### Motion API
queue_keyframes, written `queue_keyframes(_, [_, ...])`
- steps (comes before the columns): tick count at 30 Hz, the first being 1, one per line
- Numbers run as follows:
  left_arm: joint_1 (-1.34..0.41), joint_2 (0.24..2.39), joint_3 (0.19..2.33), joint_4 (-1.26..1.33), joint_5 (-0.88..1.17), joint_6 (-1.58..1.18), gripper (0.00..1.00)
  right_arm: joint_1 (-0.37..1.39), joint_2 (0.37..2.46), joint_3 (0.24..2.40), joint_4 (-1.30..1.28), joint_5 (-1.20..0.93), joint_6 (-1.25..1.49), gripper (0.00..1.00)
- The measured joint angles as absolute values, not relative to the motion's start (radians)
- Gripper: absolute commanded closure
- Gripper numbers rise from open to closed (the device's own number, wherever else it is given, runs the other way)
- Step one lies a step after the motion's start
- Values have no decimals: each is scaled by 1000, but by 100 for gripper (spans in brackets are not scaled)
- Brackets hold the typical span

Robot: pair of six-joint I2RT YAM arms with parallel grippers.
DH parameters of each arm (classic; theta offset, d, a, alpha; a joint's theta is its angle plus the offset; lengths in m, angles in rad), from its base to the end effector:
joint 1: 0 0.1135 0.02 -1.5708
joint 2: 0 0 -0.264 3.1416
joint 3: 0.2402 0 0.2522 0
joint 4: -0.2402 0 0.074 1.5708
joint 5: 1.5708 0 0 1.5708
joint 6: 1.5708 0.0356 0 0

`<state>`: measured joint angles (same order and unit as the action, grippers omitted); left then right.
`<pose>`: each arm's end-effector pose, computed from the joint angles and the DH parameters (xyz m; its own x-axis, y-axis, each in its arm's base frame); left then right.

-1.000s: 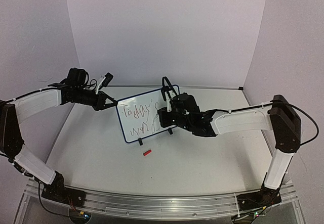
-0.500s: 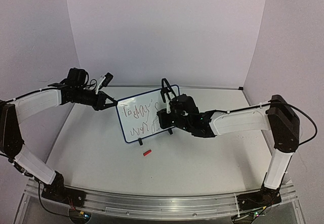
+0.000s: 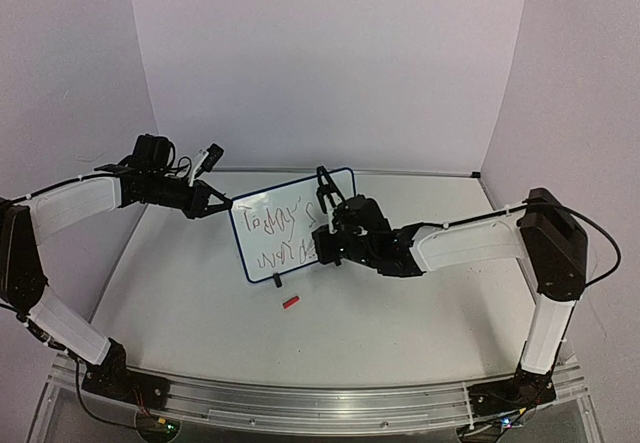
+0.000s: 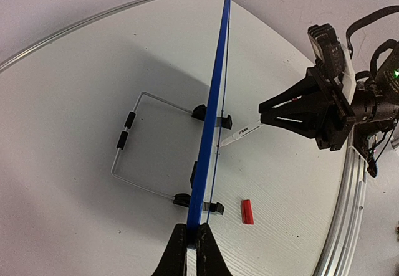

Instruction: Write a sentence on the whiteboard

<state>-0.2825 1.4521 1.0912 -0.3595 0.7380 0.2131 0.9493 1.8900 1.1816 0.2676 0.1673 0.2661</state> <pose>0.2954 -0.1107 0.2791 -0.4729 0.3002 -0.8284 0.8102 0.5178 -0.2749 0.2532 0.3434 0.2038 -0.4274 -0.1515 -0.8913 -0.6235 0.7633 0.1693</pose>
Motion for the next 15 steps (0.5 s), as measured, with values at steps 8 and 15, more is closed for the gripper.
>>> queue_keyframes(8, [-282, 1452, 1091, -360, 738, 213, 100, 959, 1898, 1175, 258, 180, 258, 100])
queue_keyframes(15, [-282, 1452, 1091, -360, 738, 213, 100, 959, 1875, 1136, 245, 200, 240, 100])
